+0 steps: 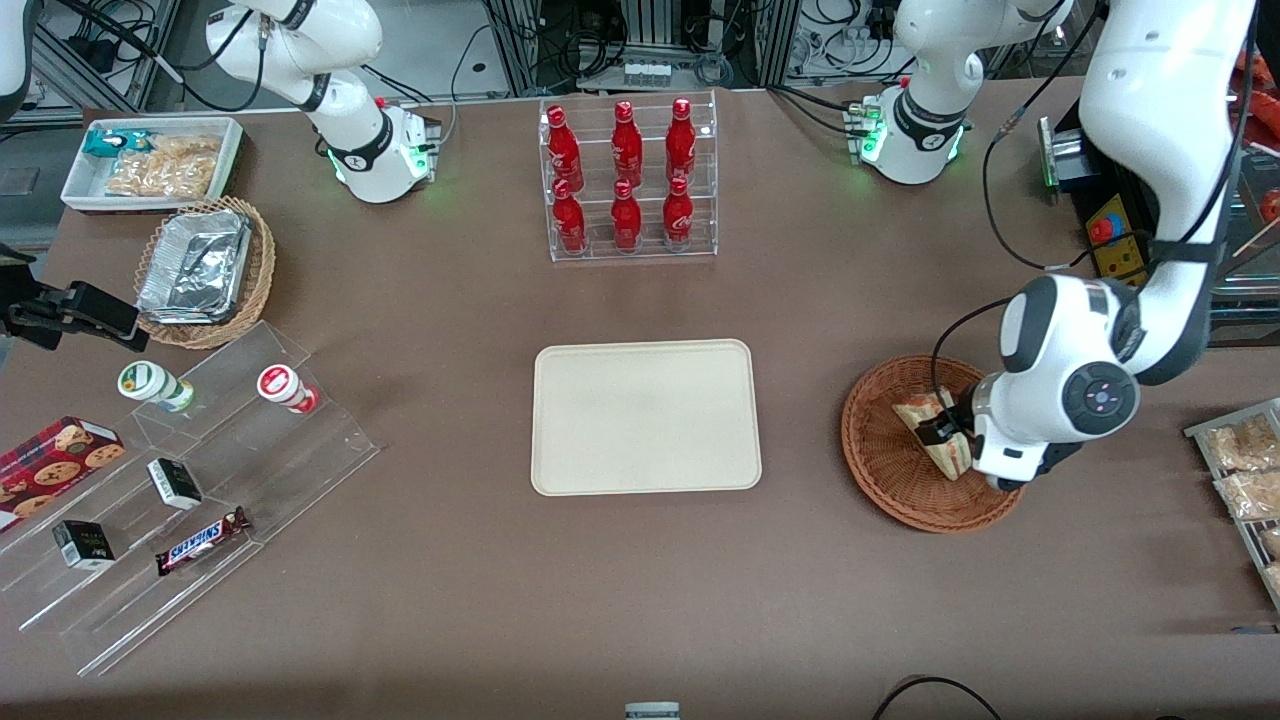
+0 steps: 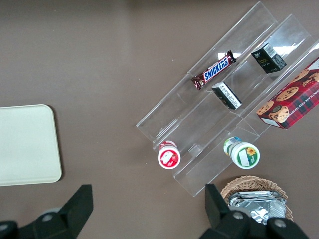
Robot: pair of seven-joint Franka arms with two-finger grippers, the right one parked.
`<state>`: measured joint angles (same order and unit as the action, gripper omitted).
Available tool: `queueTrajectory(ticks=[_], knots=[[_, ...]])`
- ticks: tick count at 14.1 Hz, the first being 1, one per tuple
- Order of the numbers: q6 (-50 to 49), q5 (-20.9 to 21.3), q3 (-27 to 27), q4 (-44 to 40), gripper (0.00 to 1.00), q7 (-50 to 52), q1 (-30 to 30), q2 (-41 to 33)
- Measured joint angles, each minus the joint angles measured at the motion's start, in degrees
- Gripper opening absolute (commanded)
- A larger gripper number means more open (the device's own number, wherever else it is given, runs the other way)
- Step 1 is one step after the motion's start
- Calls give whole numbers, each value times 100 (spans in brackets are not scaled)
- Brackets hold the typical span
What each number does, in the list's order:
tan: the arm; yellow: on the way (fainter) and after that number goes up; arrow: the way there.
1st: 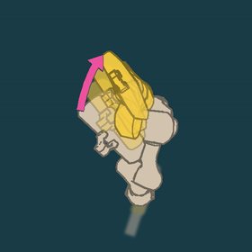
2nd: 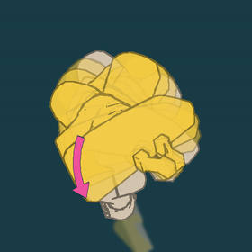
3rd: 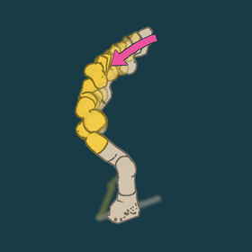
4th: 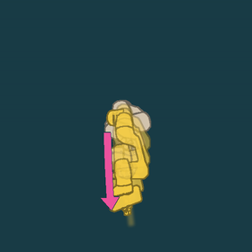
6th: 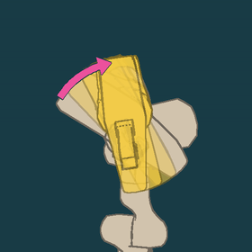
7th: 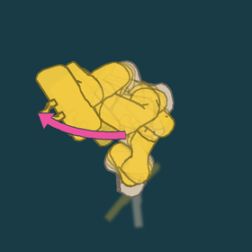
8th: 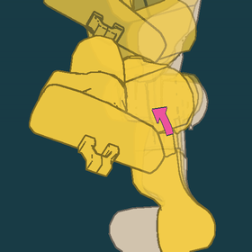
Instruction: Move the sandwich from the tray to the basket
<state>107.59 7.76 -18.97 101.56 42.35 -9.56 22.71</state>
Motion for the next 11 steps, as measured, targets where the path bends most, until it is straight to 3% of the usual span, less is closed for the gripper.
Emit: queueTrajectory(ticks=[3,7,11], knots=[[-1199,-1,-144,-483,100,-237,3,-683],[-2902,-393,-202,-1474,100,-1814,-11,-1249],[-3394,-475,-163,-2122,100,-2827,-47,-1250]])
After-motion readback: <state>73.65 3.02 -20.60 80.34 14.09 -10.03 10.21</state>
